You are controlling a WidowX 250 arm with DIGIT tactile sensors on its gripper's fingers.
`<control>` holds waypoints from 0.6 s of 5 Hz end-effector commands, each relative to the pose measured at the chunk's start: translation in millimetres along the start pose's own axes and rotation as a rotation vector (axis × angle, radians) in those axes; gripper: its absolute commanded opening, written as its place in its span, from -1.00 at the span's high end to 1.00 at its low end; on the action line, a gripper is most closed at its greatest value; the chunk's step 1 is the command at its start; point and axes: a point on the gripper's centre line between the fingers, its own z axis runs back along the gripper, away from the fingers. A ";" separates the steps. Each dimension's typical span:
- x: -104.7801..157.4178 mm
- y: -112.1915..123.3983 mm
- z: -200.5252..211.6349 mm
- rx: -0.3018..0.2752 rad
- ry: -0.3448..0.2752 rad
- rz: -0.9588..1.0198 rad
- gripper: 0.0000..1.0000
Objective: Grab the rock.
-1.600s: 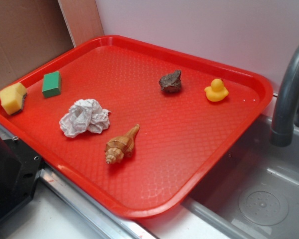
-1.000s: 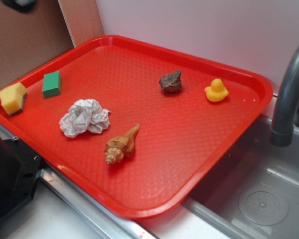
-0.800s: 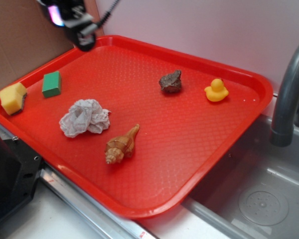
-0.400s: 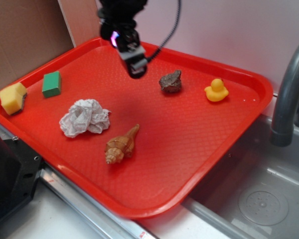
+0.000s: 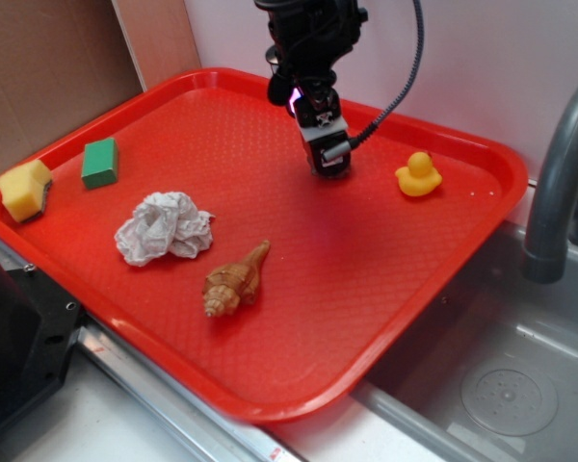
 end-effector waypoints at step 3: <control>20.8 5.3 -38.4 -0.060 -0.009 0.048 1.00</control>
